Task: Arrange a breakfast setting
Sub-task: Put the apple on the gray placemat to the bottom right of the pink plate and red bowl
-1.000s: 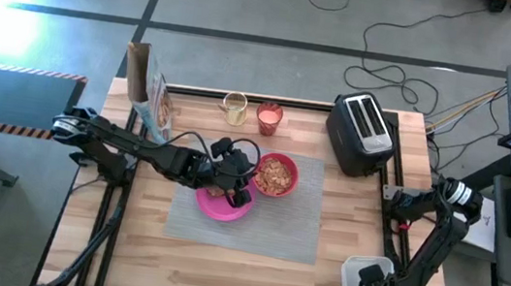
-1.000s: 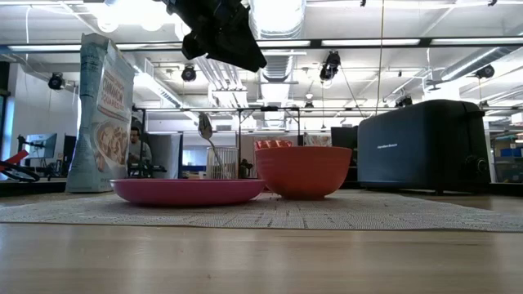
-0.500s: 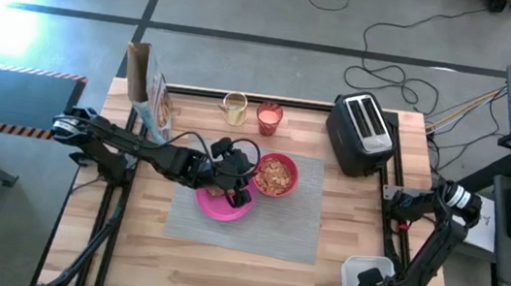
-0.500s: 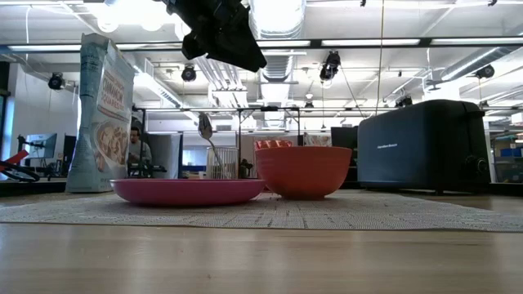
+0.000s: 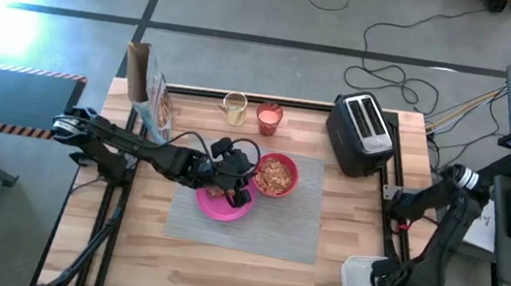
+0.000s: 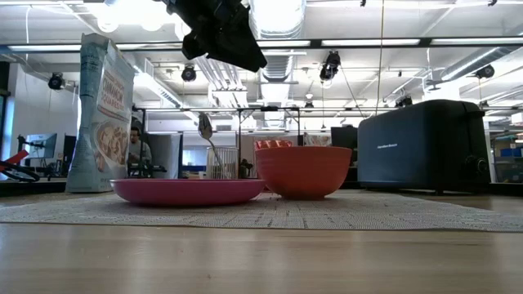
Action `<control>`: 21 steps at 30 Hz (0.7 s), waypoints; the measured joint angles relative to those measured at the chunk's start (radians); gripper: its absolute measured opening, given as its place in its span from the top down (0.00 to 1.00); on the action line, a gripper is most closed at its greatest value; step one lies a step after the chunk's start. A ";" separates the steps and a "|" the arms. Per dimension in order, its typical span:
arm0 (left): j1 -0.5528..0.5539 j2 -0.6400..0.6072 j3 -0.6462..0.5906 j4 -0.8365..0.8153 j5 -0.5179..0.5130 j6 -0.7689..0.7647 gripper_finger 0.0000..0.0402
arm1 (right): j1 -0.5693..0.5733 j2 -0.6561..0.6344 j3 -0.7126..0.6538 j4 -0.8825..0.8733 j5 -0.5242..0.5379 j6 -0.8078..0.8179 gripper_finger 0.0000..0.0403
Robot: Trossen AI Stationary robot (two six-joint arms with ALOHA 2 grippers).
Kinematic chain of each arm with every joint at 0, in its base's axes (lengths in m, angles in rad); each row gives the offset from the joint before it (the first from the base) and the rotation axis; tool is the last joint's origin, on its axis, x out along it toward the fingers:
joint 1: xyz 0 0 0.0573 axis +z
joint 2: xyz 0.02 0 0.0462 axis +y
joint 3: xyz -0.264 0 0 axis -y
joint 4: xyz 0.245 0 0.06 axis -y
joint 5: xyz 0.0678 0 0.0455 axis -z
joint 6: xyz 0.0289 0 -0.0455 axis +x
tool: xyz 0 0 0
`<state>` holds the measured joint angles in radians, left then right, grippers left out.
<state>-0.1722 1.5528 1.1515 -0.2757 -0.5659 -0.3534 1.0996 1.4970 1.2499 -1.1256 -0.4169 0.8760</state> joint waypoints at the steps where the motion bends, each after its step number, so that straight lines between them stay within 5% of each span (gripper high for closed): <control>1: 0.000 0.000 0.000 0.000 0.000 0.000 0.77 | 0.000 -0.021 0.000 0.001 0.024 0.015 0.57; 5: 0.000 0.000 0.000 -0.001 0.000 0.000 0.77 | 0.000 -0.108 0.000 0.001 0.182 0.092 0.57; 11: 0.000 0.000 0.000 -0.001 0.000 0.000 0.77 | 0.000 -0.235 0.000 0.017 0.554 0.156 0.57; 21: -0.001 0.000 0.000 -0.001 0.000 0.000 0.77 | -0.016 -0.282 -0.003 0.136 1.160 -0.221 0.57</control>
<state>-0.1734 1.5528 1.1515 -0.2771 -0.5659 -0.3533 1.0838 1.2148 1.2467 -0.9891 0.7427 0.6552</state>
